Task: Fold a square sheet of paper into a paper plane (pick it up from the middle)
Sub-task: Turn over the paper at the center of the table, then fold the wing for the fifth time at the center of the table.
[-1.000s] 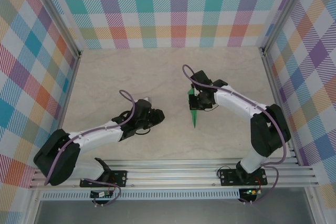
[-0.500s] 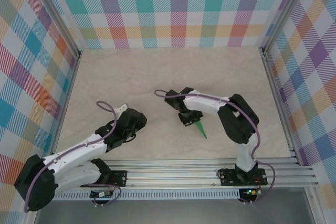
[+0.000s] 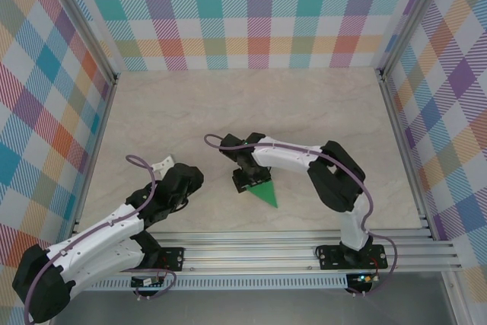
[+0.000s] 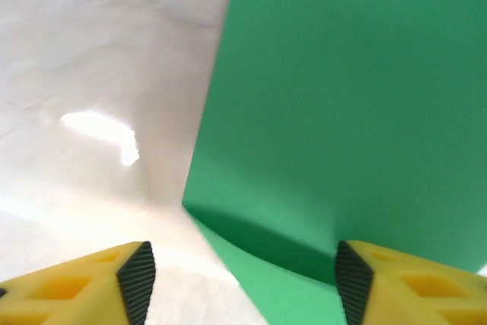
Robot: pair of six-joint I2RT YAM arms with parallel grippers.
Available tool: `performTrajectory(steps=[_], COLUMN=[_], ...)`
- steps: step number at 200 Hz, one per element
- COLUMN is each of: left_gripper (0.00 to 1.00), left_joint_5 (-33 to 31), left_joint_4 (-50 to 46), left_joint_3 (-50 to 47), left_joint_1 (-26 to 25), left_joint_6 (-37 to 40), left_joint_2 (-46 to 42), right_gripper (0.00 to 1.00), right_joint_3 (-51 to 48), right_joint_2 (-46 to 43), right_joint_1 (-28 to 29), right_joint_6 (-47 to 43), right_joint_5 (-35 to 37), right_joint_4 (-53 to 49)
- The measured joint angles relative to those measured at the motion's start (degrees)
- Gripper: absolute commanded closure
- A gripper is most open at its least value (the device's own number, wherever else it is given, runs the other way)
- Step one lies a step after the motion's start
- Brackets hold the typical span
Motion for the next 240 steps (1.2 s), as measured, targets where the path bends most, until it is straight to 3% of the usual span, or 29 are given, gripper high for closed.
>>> performTrajectory(steps=[22, 63, 85, 130, 177, 240], left_gripper=[0.53, 0.53, 0.53, 0.54, 0.54, 0.54], left_joint_5=[2.03, 8.81, 12.35, 15.28, 15.72, 15.72], left_joint_4=[1.42, 7.41, 9.68, 13.20, 13.77, 13.97], left_joint_3=[-0.20, 0.00, 1.44, 7.13, 12.02, 13.51], left_joint_1=[0.00, 0.00, -0.17, -3.67, -7.80, -9.09], left_joint_6=[1.27, 4.35, 5.62, 6.49, 6.73, 6.69], left_joint_2=[1.36, 9.27, 15.06, 25.40, 33.51, 36.46], right_gripper=[0.30, 0.69, 0.78, 0.80, 0.82, 0.83], right_joint_3=[-5.49, -18.03, -24.57, -29.07, -29.99, -31.32], right_joint_2=[-9.90, -23.93, -24.79, -23.52, -18.99, -15.06], right_joint_1=[-1.51, -11.72, -17.09, -17.86, -19.28, -22.53], right_joint_6=[-0.94, -1.46, -1.70, -1.60, -1.84, -2.58], right_joint_5=[-5.92, -18.12, -24.94, -33.29, -34.99, -35.19], right_joint_4=[4.13, 13.14, 17.16, 21.31, 24.35, 26.91])
